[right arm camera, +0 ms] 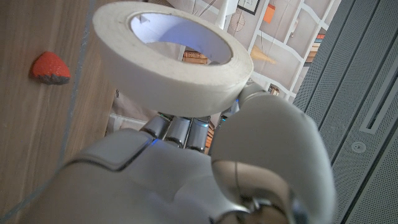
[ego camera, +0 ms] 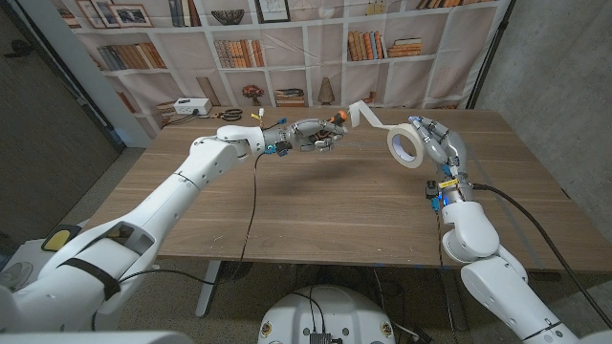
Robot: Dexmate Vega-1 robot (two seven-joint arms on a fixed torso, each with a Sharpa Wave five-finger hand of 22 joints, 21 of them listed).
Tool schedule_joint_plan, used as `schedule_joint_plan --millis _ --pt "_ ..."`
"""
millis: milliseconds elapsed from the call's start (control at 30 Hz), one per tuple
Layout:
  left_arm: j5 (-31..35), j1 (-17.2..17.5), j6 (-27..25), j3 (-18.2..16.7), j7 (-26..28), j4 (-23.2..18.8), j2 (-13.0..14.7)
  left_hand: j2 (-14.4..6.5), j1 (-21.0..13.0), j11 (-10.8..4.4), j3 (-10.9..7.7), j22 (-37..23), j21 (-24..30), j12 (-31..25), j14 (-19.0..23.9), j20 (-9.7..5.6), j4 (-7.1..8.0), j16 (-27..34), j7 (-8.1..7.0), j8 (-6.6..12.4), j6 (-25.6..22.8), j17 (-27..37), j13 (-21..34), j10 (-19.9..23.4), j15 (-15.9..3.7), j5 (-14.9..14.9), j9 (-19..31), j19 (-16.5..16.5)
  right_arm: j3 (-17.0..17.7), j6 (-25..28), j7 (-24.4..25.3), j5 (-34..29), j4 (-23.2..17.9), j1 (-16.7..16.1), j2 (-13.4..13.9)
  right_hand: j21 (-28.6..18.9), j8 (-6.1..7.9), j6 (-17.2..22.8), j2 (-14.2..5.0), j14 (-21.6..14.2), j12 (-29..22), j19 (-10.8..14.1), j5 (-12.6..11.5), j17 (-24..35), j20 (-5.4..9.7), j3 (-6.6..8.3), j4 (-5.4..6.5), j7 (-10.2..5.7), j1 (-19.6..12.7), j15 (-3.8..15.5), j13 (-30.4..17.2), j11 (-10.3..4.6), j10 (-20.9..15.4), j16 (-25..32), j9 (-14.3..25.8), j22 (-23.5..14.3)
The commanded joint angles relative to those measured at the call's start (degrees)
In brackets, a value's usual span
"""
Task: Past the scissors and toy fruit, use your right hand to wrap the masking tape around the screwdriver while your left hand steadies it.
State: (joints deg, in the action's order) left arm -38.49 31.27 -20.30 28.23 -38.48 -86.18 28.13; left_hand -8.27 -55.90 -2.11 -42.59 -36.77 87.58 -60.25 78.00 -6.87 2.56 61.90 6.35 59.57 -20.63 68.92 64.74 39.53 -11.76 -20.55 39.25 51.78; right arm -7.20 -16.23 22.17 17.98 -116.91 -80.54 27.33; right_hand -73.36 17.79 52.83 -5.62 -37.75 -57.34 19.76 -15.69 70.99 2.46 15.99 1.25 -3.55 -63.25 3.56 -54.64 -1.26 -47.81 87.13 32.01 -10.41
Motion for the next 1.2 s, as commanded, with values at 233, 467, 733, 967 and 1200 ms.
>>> schedule_joint_plan --millis 233,467,733,967,1200 --pt "-3.4 -1.4 -1.2 1.7 -5.5 0.7 -1.6 -1.6 -0.9 -0.01 -2.73 -0.3 0.4 -0.5 0.3 -5.38 2.06 0.7 -0.13 0.54 0.4 0.5 0.5 -0.4 -0.09 -0.2 0.1 0.3 -2.3 3.4 0.1 -2.1 3.8 2.1 -0.6 -0.1 -0.02 4.7 -2.73 0.5 -0.2 -0.5 -0.3 0.1 2.79 2.40 -2.16 4.31 -2.5 8.33 -0.2 -2.82 -1.9 0.2 0.3 -0.1" --pt "-4.1 -0.7 -0.8 1.2 -5.7 0.3 -1.9 -1.7 -0.9 0.17 -2.70 0.3 0.1 -0.5 0.2 -5.36 1.99 0.3 -0.13 0.55 0.5 0.0 0.4 -0.5 -0.08 -0.2 -0.1 0.3 -5.5 7.3 1.4 -6.0 6.1 6.0 -0.5 -0.1 -0.08 4.8 -2.70 0.5 -0.2 -0.5 -0.3 0.1 2.73 2.43 -2.21 4.45 -2.5 8.34 -0.2 -2.72 -1.9 0.2 0.3 -0.1" --pt "-5.6 0.4 -1.1 0.0 -5.5 -1.2 -1.2 -1.7 -0.9 0.02 -2.77 -0.2 0.4 -0.7 0.3 -5.35 2.01 0.7 -0.08 0.73 0.4 0.5 0.5 -0.5 -0.09 -0.1 -0.4 0.4 -9.3 10.5 1.6 -8.3 9.7 10.6 -0.5 -0.1 -0.13 4.8 -2.64 0.6 -0.3 -0.6 -0.4 0.1 2.75 2.45 -2.28 4.46 -2.5 8.33 -0.4 -2.75 -1.9 0.2 0.4 -0.1" --pt "-6.9 0.4 -2.3 0.3 -7.1 -1.6 -0.9 -1.7 -1.0 0.12 -2.76 0.1 0.2 -0.5 0.4 -5.35 1.99 0.7 0.02 1.00 0.6 0.3 0.0 -0.3 -0.10 -0.1 -0.1 0.4 -13.0 11.2 2.3 -10.5 14.0 15.7 -1.9 -0.2 -0.24 4.8 -2.63 0.5 -0.3 -0.6 -0.4 0.1 2.77 2.46 -2.27 4.42 -2.5 8.34 -0.3 -2.67 -1.8 0.2 0.3 -0.1" --pt "-7.7 0.1 -4.3 0.9 -8.8 -1.5 -0.4 -1.8 -1.0 0.10 -2.81 -0.2 0.4 -0.7 0.5 -5.38 1.93 0.6 0.13 1.21 0.9 0.2 0.1 -0.3 -0.08 0.0 0.0 0.5 -15.5 10.6 3.5 -12.2 17.3 20.3 -3.7 -0.2 -0.30 4.9 -2.66 0.6 -0.2 -0.6 -0.4 0.1 2.80 2.49 -2.28 4.52 -2.5 8.32 -0.3 -2.75 -1.8 0.2 0.3 -0.1"
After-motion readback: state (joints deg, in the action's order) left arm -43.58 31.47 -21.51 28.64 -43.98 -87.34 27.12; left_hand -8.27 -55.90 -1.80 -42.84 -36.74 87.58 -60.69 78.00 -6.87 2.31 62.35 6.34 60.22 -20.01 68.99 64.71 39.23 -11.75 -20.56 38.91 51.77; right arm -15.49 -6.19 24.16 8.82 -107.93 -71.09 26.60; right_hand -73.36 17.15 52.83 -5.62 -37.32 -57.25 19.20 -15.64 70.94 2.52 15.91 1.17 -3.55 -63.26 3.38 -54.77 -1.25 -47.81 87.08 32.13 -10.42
